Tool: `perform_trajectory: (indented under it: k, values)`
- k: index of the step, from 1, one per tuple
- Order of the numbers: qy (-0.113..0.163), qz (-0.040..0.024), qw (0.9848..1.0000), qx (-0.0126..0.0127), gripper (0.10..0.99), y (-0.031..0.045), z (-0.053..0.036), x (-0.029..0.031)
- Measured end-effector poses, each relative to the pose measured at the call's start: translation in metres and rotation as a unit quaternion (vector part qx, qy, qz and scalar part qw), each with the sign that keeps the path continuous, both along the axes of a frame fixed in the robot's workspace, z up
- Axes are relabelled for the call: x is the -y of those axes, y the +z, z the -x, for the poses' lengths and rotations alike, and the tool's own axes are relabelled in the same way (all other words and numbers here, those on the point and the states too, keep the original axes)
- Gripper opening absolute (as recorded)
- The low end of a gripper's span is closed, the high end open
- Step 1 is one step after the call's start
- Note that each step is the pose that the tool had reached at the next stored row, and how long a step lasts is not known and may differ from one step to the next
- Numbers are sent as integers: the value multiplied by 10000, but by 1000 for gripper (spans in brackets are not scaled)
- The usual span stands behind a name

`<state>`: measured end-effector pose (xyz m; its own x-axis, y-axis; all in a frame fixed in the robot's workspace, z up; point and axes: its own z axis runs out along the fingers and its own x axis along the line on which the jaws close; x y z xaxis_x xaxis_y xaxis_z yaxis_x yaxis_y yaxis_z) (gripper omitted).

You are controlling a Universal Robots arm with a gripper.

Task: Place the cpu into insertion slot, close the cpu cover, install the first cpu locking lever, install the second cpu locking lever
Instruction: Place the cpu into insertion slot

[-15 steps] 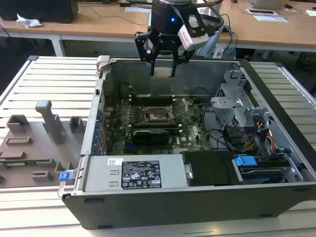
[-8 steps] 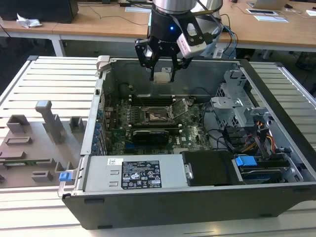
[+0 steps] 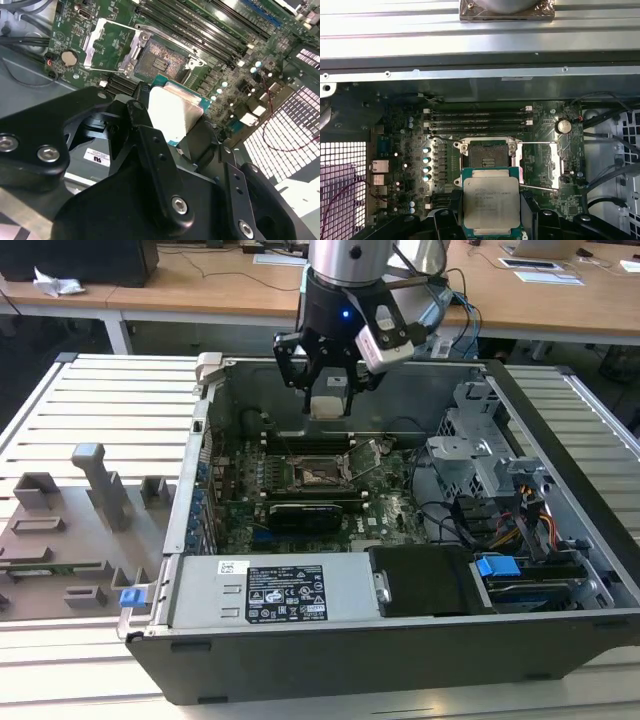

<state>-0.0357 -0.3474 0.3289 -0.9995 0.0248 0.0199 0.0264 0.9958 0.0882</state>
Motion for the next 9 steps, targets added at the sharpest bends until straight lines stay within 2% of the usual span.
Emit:
perform_trajectory:
  k: [2,9]
  values:
    - [0,0,10000,0,541,-68,0,0]
    - [0,0,10000,-1,541,-179,0,0]
